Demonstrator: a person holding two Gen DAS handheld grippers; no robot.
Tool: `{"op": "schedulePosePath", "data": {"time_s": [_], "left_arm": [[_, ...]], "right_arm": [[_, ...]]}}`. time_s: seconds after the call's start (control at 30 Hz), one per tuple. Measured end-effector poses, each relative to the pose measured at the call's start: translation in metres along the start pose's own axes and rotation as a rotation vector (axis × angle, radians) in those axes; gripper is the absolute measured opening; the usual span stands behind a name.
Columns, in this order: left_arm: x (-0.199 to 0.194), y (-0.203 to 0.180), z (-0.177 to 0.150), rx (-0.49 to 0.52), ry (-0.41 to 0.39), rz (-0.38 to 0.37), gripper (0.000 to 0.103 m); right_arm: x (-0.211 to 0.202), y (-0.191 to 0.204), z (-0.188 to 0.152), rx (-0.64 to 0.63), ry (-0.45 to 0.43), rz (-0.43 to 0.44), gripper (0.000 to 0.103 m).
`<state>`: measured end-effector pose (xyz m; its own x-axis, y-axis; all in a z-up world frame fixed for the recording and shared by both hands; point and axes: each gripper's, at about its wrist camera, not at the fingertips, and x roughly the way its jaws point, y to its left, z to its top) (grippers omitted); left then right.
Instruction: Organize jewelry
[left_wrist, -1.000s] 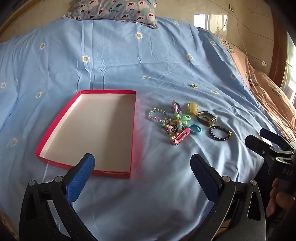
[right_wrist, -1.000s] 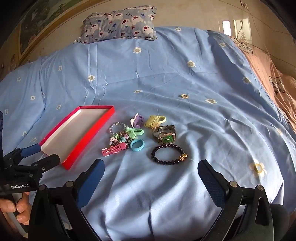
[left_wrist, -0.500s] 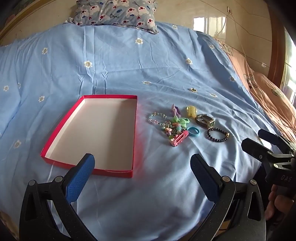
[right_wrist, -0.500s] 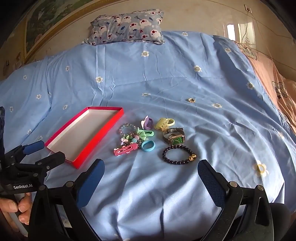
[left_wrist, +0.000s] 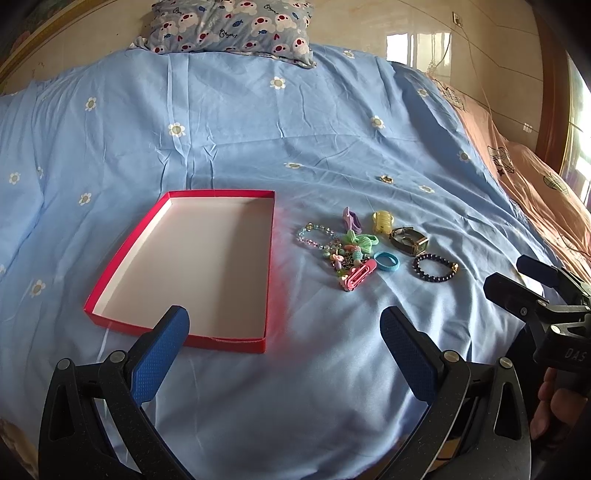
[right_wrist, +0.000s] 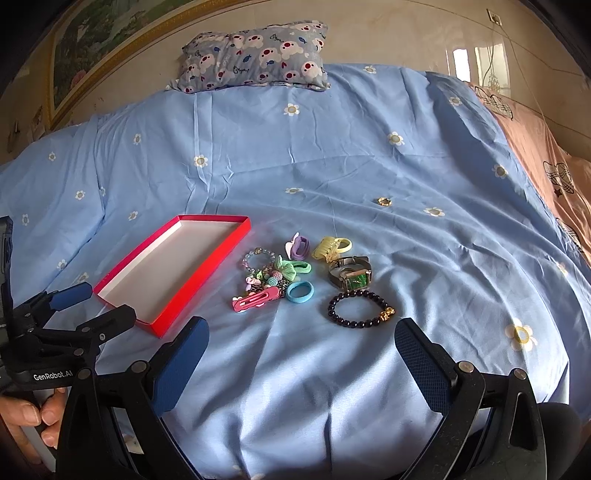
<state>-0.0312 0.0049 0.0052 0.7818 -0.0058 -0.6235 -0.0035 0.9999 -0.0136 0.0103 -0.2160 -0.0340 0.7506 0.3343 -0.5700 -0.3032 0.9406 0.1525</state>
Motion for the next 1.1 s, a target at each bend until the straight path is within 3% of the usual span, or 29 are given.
{"op": "schedulePosePath", "data": {"time_s": [1.1], "left_arm": [[-0.0027,-0.0059,0.0004,0.012,0.001,-0.005,0.103]], "right_arm": [[0.0007,0.0031,0.0014,-0.004,-0.003,0.017,0.101]]}}
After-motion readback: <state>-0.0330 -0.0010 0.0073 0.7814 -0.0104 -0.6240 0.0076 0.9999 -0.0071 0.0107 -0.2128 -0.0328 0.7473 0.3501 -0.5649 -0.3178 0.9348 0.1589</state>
